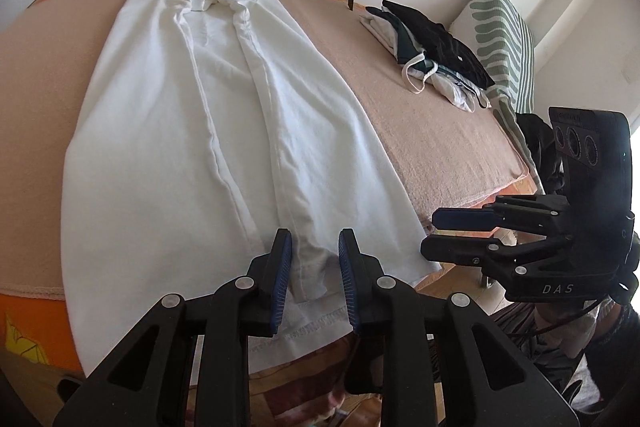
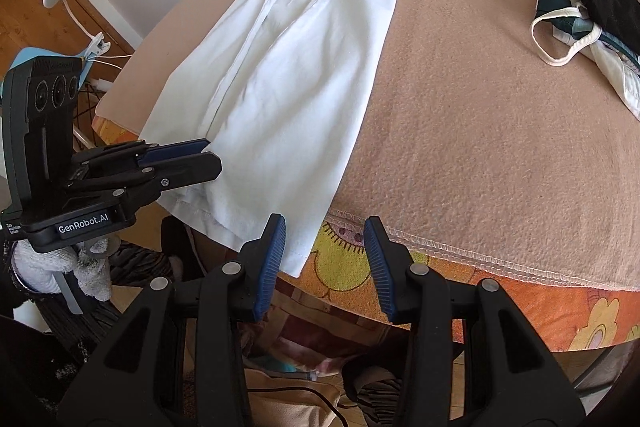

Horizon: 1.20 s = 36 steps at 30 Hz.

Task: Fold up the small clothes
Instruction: 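Grasp the hem of the folded shirt with both grippers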

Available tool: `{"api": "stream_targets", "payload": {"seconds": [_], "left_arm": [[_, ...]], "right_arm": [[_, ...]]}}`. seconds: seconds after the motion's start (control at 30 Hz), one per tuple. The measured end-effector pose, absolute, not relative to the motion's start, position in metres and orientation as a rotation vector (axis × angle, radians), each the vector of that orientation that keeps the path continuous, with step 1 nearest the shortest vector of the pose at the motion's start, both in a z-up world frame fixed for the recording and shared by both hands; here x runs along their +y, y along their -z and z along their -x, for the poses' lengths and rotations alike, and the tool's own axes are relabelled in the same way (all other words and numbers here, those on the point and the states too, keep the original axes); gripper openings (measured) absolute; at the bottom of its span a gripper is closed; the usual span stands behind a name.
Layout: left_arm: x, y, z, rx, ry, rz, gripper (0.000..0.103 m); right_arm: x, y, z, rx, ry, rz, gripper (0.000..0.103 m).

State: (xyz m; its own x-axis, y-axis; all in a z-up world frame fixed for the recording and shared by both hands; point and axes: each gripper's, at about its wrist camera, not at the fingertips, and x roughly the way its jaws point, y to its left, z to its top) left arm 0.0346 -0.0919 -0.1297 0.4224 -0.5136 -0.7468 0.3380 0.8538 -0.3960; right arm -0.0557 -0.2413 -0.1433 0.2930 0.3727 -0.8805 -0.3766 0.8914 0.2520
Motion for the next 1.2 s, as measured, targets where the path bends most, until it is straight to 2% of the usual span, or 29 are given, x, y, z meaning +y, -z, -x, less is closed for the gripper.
{"api": "stream_targets", "payload": {"seconds": [0.03,0.13,0.2,0.27,0.37,0.6,0.7,0.87,0.9,0.97,1.03,1.13,1.2], "left_arm": [[-0.092,0.130,-0.035,0.999,0.535,0.190,0.011],[-0.093,0.131,-0.036,0.988,0.537,0.181,0.003],[-0.092,0.132,-0.035,0.979,0.536,0.186,0.002],[-0.091,0.131,-0.033,0.970,0.535,0.189,0.002],[-0.091,0.124,-0.025,0.934,0.534,0.174,0.002],[-0.093,0.130,-0.009,0.921,0.528,0.141,0.002],[-0.088,0.122,-0.006,0.953,0.530,0.156,0.011],[-0.056,0.098,0.014,0.886,0.497,0.094,0.014],[-0.046,0.096,0.015,0.890,0.474,0.090,0.018],[-0.025,0.095,0.013,0.918,0.440,0.110,0.021],[-0.005,0.098,0.009,0.950,0.394,0.142,0.028],[0.017,0.108,0.003,1.006,0.361,0.237,0.031],[0.024,0.117,0.000,1.041,0.350,0.283,0.031]], "right_arm": [[-0.239,0.145,0.057,1.171,-0.493,0.020,0.044],[-0.234,0.145,0.060,1.155,-0.485,0.064,0.043],[-0.231,0.146,0.062,1.145,-0.478,0.097,0.030],[-0.227,0.147,0.065,1.128,-0.460,0.153,0.008],[-0.224,0.147,0.067,1.118,-0.460,0.185,0.002],[-0.242,0.143,0.066,1.108,-0.426,0.156,0.001],[-0.252,0.138,0.064,1.105,-0.445,0.102,0.001],[-0.262,0.131,0.061,1.097,-0.498,-0.025,0.002],[-0.262,0.132,0.060,1.101,-0.506,-0.038,0.002],[-0.264,0.135,0.057,1.114,-0.508,-0.065,0.007],[-0.263,0.138,0.055,1.134,-0.519,-0.097,0.008],[-0.259,0.141,0.052,1.151,-0.545,-0.126,0.010],[-0.255,0.142,0.051,1.142,-0.544,-0.115,0.019]]}}
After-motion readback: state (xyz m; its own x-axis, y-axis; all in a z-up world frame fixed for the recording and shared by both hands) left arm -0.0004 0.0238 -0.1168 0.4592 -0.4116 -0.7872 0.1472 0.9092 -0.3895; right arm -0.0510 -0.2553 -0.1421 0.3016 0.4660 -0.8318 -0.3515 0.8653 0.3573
